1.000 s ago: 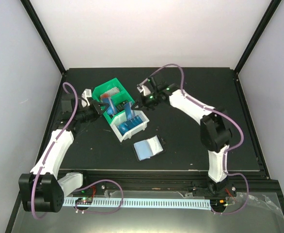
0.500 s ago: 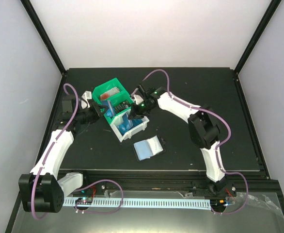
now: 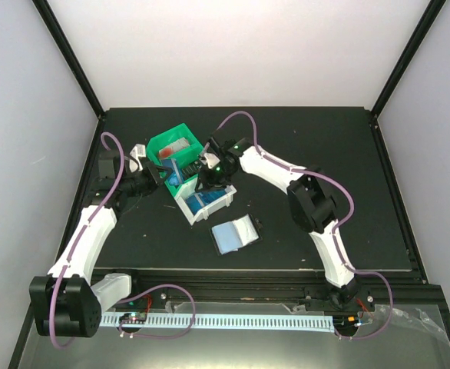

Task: Put the credit cards into the card holder
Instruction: Place the credit card in the storage box, then adjust the credit card.

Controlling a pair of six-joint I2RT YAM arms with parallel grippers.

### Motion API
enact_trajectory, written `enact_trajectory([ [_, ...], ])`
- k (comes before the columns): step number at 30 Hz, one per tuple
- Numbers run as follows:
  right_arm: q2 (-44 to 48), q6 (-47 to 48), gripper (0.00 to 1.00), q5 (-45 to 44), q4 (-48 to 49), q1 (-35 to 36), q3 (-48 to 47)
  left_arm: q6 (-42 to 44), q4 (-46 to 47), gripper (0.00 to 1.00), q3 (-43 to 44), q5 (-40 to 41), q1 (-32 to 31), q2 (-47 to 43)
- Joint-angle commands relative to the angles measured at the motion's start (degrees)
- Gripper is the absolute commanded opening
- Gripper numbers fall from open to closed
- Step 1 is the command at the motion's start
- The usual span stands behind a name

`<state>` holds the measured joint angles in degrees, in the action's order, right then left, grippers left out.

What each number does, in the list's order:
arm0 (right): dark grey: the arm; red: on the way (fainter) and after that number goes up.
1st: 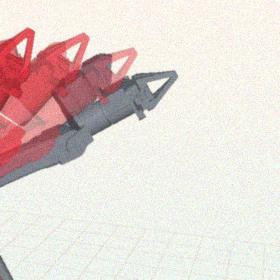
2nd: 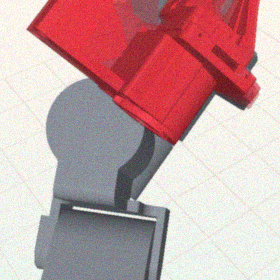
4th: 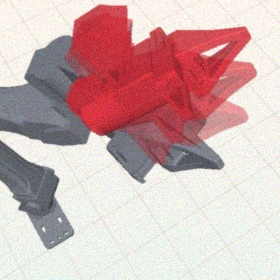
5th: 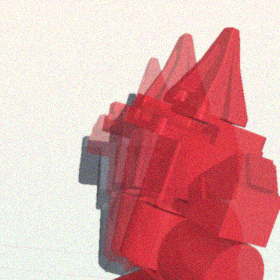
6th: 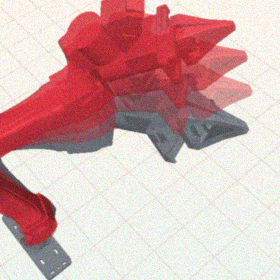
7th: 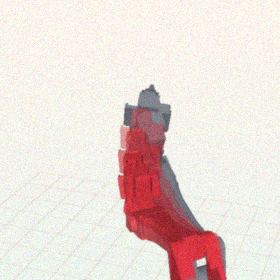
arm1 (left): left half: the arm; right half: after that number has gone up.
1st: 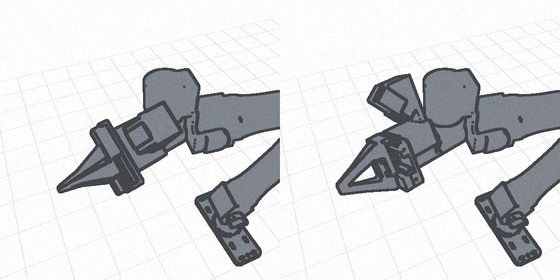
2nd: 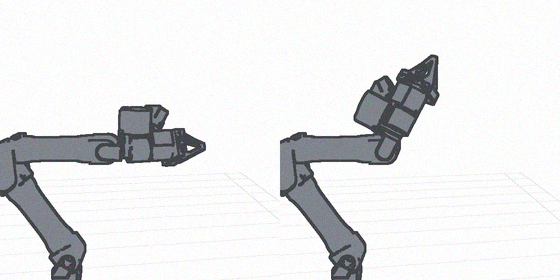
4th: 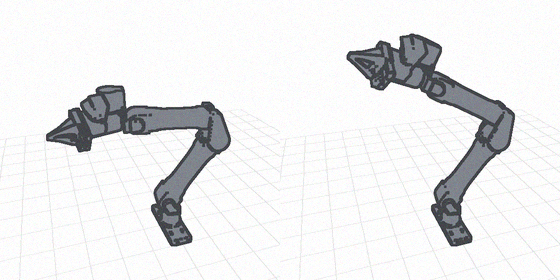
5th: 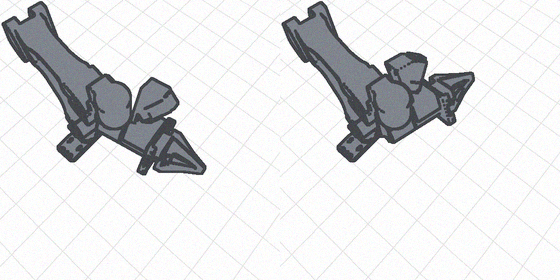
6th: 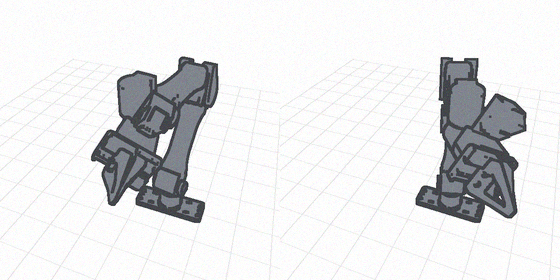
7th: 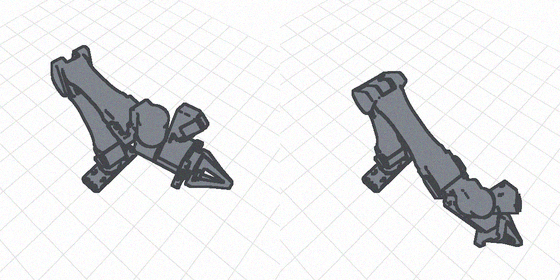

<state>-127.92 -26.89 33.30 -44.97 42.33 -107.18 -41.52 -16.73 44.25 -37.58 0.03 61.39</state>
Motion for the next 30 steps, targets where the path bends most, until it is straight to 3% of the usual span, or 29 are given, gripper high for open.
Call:
enact_trajectory([
  [1, 1.9, 1.3, 0.4, -4.5, -2.9, -0.1, -2.0, 0.0, 0.5, 0.02, 1.4, -2.4, 0.2, -1.6],
  [9, 14.2, 1.0, 0.56, -6.8, 2.2, -1.0, 5.1, -1.6, 3.4, 0.02, 1.1, -6.9, -0.9, -2.6],
  [16, 30.3, -10.6, 0.67, 7.4, 26.3, -5.8, 22.5, -7.6, 10.9, 0.02, 1.1, -12.3, -4.4, -3.6],
  [19, 33.3, -15.0, 0.7, 12.4, 33.0, -6.0, 24.6, -13.0, 16.3, 0.02, 1.3, -13.9, -6.6, -3.4],
  [26, 35.4, -22.5, 0.64, 17.5, 40.0, -6.0, 27.5, -24.5, 25.9, 0.02, 1.2, -14.1, -11.4, -3.5],
  [30, 36.5, -25.3, 0.45, 19.4, 43.1, -6.1, 30.0, -26.5, 27.8, 0.02, 1.1, -13.9, -13.4, -3.3],
])
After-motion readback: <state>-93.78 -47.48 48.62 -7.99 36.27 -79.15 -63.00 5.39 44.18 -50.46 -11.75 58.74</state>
